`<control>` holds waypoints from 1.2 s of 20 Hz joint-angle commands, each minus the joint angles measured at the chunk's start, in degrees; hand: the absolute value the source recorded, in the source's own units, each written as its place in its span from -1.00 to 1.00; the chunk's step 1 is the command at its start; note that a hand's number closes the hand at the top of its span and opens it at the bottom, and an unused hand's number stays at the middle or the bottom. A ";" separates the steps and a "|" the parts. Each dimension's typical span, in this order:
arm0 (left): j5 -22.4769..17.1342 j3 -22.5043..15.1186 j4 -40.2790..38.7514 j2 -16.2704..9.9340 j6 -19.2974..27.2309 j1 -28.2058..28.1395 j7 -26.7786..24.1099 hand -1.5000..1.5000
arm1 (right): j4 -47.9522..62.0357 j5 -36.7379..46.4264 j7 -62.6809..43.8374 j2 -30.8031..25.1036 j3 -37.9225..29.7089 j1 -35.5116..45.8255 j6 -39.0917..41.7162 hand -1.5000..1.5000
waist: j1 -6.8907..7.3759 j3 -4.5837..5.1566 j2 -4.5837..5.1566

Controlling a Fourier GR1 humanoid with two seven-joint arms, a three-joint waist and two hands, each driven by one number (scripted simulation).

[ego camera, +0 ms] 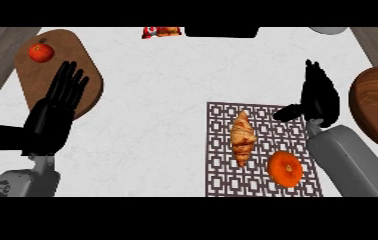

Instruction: Pick the croissant from the placemat and place it in the bowl

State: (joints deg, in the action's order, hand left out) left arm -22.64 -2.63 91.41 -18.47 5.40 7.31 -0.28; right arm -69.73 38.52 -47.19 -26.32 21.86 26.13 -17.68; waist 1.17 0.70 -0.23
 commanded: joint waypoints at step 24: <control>-2.00 3.45 -0.95 -0.66 -2.07 -0.32 0.76 0.00 | 15.09 -13.55 -37.99 23.09 -0.32 21.67 34.59 -1.00 | -2.03 -0.57 -0.56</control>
State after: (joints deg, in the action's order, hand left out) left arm -24.40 0.25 89.81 -19.04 3.04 7.44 -0.28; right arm -54.44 24.15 -70.86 -6.35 21.62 47.10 14.10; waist -0.14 0.15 -0.48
